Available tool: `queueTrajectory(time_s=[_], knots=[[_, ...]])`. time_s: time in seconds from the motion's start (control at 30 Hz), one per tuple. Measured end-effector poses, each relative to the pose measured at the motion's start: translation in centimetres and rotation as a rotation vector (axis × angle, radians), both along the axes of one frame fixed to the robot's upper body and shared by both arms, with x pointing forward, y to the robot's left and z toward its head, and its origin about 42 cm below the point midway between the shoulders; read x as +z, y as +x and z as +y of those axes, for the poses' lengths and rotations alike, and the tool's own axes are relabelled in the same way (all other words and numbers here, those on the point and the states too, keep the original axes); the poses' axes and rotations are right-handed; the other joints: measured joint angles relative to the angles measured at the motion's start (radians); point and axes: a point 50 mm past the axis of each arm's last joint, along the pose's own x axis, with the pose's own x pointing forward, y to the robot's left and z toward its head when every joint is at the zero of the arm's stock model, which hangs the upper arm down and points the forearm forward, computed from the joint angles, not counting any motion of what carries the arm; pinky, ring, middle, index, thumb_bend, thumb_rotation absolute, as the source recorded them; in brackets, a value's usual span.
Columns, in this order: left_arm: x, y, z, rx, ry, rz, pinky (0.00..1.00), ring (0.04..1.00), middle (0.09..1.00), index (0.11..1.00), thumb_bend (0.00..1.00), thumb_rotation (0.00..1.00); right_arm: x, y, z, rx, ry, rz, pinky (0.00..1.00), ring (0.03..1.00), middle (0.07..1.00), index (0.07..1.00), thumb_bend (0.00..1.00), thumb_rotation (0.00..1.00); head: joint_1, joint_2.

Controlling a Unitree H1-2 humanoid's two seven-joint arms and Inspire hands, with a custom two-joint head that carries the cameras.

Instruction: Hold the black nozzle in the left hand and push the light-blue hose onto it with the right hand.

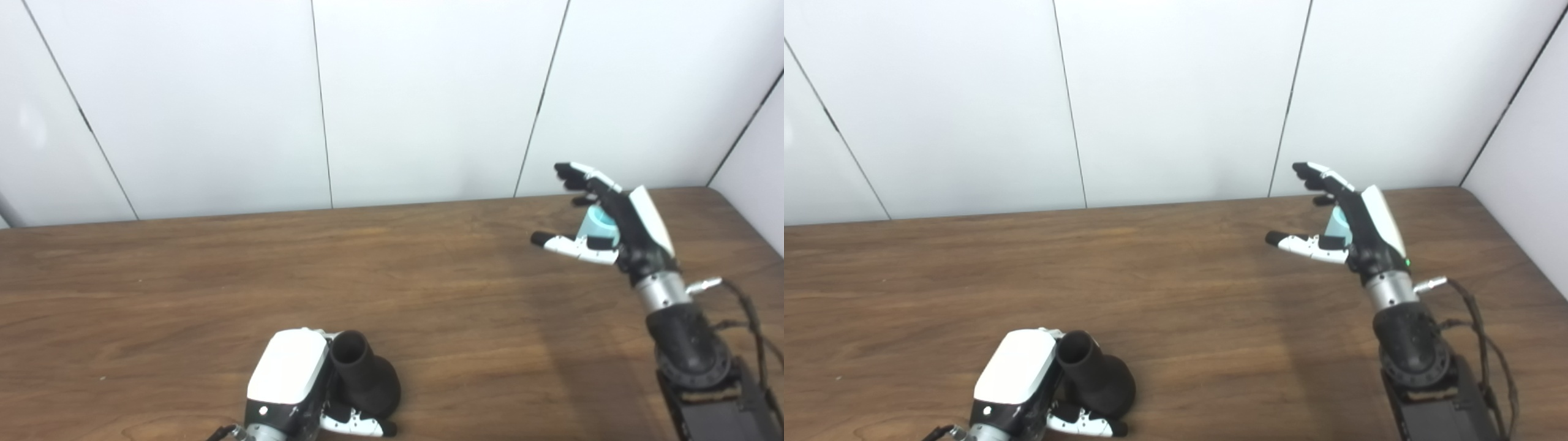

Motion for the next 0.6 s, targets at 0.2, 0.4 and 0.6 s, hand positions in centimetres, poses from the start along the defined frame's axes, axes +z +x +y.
queueTrajectory(time_s=[0.2,0.4,0.6], knots=[[0.0,0.0,0.5,-0.012,-0.001,0.001,0.7,0.601,0.458,0.498,0.52,0.0,2.8,1.9,-0.3,0.003,-0.102,0.035,0.69,0.817,0.841,0.8,0.66,0.09,-0.04,0.003],[0.0,0.1,0.8,-0.022,0.007,0.002,0.69,0.604,0.475,0.492,0.53,0.0,5.7,3.9,-1.9,-0.02,-0.232,0.079,0.73,0.812,0.805,0.781,0.74,0.09,-0.066,0.005],[0.1,0.0,1.0,-0.017,0.006,0.004,0.7,0.612,0.479,0.491,0.52,0.0,6.2,5.7,-5.2,-0.084,-0.414,0.198,0.79,0.859,0.823,0.784,0.87,0.1,-0.072,0.005]])
